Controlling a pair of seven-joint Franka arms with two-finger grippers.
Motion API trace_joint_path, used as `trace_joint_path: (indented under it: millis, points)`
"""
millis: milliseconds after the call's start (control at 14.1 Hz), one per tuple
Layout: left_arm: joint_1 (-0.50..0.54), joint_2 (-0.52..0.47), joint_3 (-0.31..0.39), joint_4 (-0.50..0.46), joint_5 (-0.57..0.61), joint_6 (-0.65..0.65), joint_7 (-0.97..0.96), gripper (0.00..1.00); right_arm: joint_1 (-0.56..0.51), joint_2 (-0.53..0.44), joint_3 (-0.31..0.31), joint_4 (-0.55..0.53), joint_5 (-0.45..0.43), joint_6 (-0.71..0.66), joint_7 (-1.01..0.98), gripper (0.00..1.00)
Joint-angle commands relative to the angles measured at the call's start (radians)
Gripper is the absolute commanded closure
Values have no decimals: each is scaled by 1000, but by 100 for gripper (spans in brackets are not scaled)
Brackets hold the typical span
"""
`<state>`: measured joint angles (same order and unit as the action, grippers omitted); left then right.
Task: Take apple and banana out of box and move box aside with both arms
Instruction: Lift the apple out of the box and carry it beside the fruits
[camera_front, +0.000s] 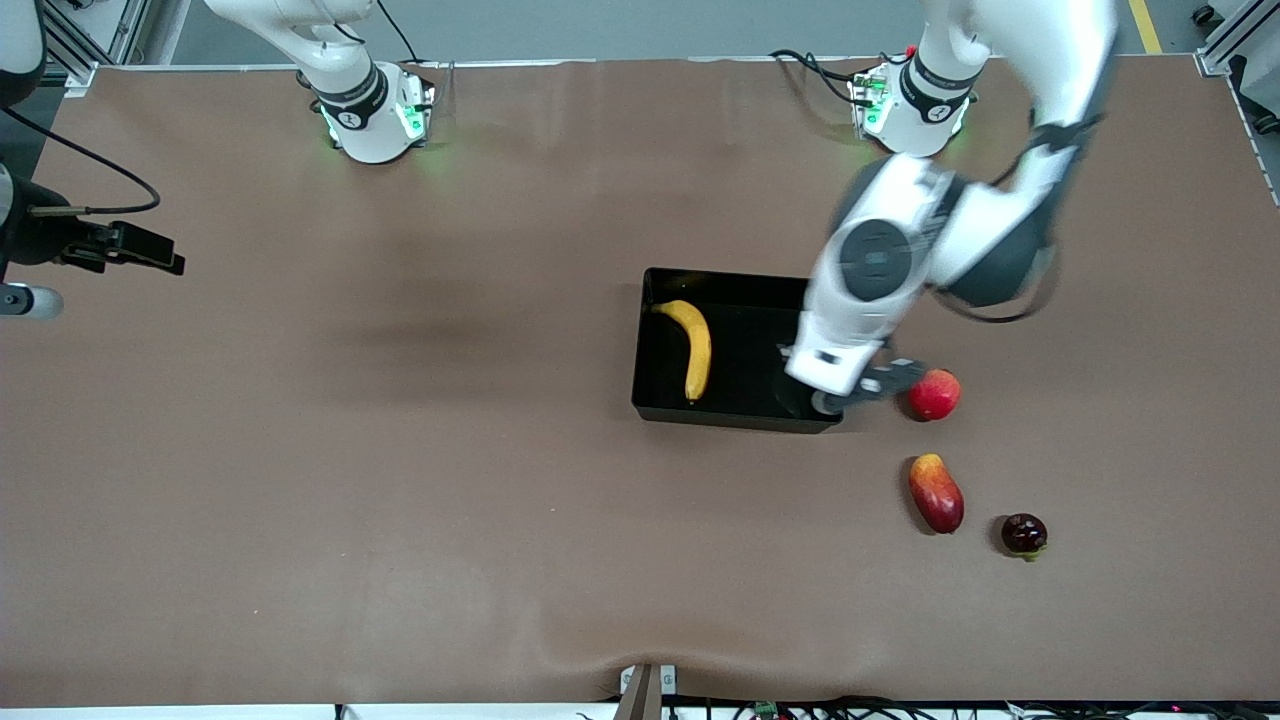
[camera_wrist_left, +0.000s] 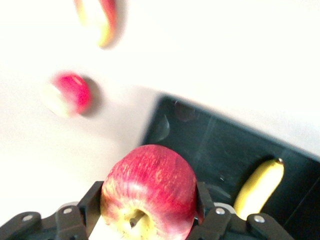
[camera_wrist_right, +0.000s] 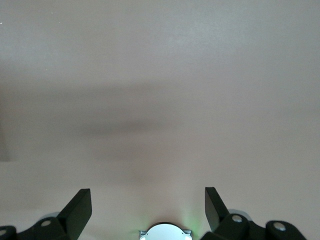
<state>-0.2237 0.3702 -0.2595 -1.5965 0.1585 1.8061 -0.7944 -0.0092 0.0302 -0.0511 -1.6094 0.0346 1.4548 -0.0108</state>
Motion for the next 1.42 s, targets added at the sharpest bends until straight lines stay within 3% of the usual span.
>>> trace_joint_path:
  millis: [0,284,498,853,1209,1280,1351]
  points:
    - [156,-16,-11,12,6,-28,218,100,15,-10,-3,-4,-7,-4,-14,0]
    - [361,21,-9,-22,18,1,397,100,11,-10,-4,3,-5,-2,-63,0]
    - [475,73,-7,-57,22,93,527,100,-4,-6,-6,-4,-5,7,-64,0]
    - [602,199,-6,-63,110,235,743,100,-5,-4,-7,-1,-4,6,-66,0]
    - [632,308,-1,-53,186,373,793,100,-60,-1,-9,0,5,13,-127,0]
    - [630,323,-1,-53,220,392,793,87,-72,-1,-9,0,5,12,-149,0]
    - [632,328,-1,-53,233,398,791,65,-87,-1,-9,-1,7,15,-176,0]
